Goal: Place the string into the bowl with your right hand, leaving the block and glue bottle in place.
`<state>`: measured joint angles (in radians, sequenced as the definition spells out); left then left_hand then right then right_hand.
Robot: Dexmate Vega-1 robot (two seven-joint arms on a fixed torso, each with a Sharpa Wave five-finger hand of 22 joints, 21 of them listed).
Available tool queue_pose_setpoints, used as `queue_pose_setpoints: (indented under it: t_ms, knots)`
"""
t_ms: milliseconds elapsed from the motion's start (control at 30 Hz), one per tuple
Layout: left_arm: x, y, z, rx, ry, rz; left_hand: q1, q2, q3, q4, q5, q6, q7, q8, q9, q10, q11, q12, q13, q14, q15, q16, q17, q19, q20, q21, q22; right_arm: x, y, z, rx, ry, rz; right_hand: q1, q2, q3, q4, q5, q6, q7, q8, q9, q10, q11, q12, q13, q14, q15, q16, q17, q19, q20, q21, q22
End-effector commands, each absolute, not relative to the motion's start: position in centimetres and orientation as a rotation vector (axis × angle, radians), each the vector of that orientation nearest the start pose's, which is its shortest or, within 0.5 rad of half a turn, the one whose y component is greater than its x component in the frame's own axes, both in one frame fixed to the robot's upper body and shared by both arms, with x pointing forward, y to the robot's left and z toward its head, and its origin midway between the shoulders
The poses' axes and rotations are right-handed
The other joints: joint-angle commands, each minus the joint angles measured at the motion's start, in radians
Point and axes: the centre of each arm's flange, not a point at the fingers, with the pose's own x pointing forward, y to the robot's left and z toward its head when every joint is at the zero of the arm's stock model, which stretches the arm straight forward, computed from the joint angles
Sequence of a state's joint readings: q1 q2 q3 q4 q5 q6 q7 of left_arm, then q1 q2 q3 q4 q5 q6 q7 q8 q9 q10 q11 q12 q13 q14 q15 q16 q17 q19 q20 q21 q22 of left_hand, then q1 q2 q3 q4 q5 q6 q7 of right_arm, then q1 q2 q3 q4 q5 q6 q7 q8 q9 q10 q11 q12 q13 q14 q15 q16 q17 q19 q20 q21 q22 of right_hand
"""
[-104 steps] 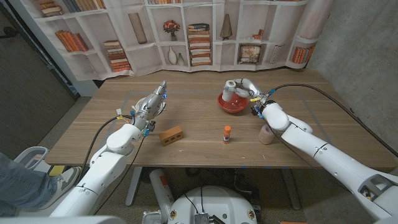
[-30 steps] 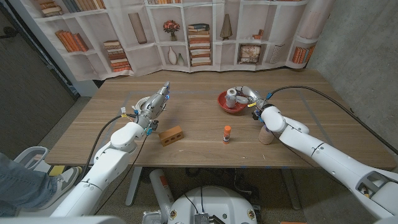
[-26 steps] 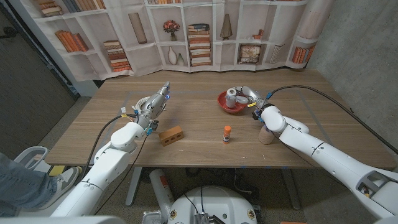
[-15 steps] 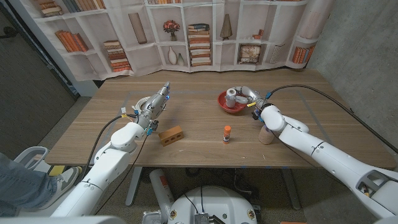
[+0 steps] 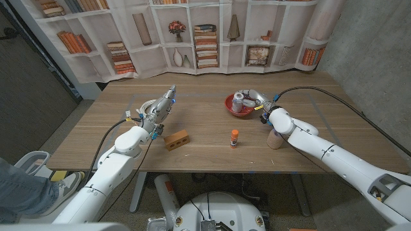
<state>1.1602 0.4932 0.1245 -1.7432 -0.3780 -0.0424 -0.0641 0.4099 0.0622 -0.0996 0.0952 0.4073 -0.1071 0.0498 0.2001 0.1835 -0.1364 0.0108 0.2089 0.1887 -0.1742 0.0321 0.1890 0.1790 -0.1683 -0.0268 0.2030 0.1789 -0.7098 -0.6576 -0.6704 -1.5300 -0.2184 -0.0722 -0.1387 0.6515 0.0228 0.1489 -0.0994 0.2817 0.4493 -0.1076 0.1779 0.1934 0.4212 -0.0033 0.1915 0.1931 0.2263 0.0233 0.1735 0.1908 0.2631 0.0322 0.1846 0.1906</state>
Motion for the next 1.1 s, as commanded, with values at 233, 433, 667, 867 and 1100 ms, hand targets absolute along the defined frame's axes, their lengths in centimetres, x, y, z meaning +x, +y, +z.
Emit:
queue_pose_setpoints:
  t_ms: [233, 433, 667, 867, 1100]
  knots:
    - [57.7, 27.9, -4.9, 0.153, -0.549, -0.229, 0.006, 0.009, -0.010, 0.002, -0.004, 0.002, 0.003, -0.001, 0.005, -0.005, -0.002, -0.003, 0.001, -0.041, -0.003, -0.001, 0.005, -0.115, 0.000, -0.002, 0.004, 64.6, -20.1, -0.6, -1.053, -0.586, 0.096, -0.017, -0.006, -0.007, 0.004, 0.016, -0.030, -0.005, 0.002, 0.001, -0.026, 0.008, 0.001, 0.006, -0.021, 0.012, 0.002, 0.002, -0.022, 0.023, 0.001, 0.003]
    - [57.9, 27.9, -4.9, 0.152, -0.550, -0.232, 0.006, 0.010, -0.011, 0.002, -0.004, 0.003, 0.003, -0.001, 0.005, -0.005, -0.003, -0.003, 0.001, -0.041, -0.003, -0.001, 0.005, -0.116, 0.000, -0.002, 0.004, 64.5, -20.2, -0.5, -1.051, -0.592, 0.091, -0.022, -0.009, -0.011, 0.006, 0.019, -0.042, -0.004, 0.001, 0.002, -0.040, 0.010, 0.000, 0.006, -0.029, 0.018, 0.003, 0.001, -0.030, 0.026, 0.001, 0.003]
    - [58.2, 27.7, -4.7, 0.153, -0.552, -0.236, 0.007, 0.010, -0.012, 0.002, -0.004, 0.003, 0.003, -0.002, 0.005, -0.003, -0.003, -0.003, 0.001, -0.042, -0.003, -0.001, 0.005, -0.116, 0.000, -0.002, 0.004, 64.1, -20.2, -0.1, -1.052, -0.606, 0.086, -0.031, -0.014, -0.016, 0.008, 0.022, -0.052, -0.001, 0.002, 0.002, -0.050, 0.013, 0.001, 0.007, -0.036, 0.021, 0.004, 0.001, -0.035, 0.028, 0.003, 0.003]
    - [58.2, 27.7, -4.5, 0.153, -0.558, -0.241, 0.007, 0.011, -0.013, 0.002, -0.004, 0.002, 0.002, -0.002, 0.005, -0.004, -0.003, -0.003, 0.001, -0.042, -0.002, -0.001, 0.005, -0.116, 0.000, -0.002, 0.004, 63.5, -20.1, 0.2, -1.051, -0.622, 0.085, -0.037, -0.017, -0.020, 0.011, 0.024, -0.057, 0.001, 0.002, 0.002, -0.052, 0.015, 0.003, 0.007, -0.039, 0.022, 0.005, 0.002, -0.037, 0.029, 0.004, 0.003]
    - [58.1, 27.7, -4.2, 0.159, -0.563, -0.242, 0.008, 0.012, -0.014, 0.002, -0.005, 0.003, 0.002, -0.002, 0.005, -0.004, -0.003, -0.003, 0.001, -0.042, -0.003, -0.001, 0.005, -0.116, 0.001, -0.002, 0.004, 63.0, -20.1, 0.6, -1.048, -0.637, 0.079, -0.047, -0.020, -0.025, 0.015, 0.026, -0.061, 0.000, 0.004, 0.002, -0.052, 0.020, 0.007, 0.007, -0.040, 0.023, 0.007, 0.002, -0.039, 0.031, 0.006, 0.003]
